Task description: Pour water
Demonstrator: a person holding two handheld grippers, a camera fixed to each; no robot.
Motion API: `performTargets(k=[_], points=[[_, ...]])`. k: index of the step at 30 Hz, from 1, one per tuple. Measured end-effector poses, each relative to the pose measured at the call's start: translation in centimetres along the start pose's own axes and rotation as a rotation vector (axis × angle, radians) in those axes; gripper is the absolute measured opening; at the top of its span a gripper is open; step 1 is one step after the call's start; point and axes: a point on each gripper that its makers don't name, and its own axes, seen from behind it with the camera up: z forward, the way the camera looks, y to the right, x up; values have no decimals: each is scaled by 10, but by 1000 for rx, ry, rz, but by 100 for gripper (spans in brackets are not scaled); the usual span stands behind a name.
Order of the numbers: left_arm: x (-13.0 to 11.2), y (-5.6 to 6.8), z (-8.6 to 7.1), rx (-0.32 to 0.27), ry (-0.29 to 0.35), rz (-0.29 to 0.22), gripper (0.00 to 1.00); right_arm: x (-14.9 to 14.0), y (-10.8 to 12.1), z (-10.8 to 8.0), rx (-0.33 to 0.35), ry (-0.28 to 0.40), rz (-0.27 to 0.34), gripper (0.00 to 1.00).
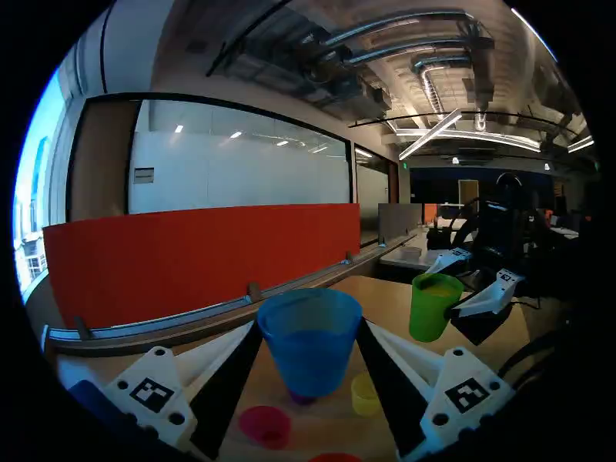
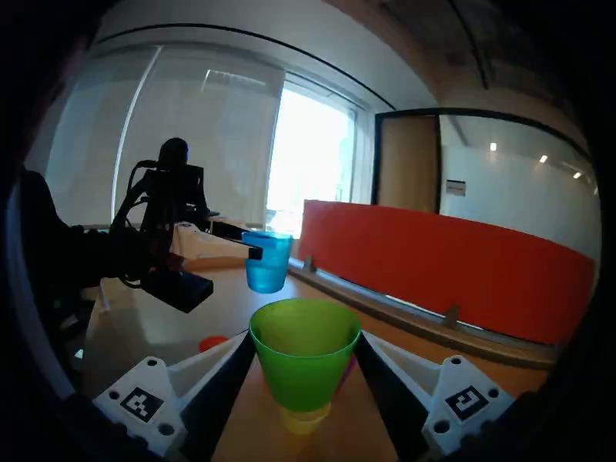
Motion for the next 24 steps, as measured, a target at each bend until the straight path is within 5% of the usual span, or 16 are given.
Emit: performTargets(k=[24], points=[[25, -3, -29, 23, 31, 49, 86, 17, -43, 32, 97, 47, 4, 92]])
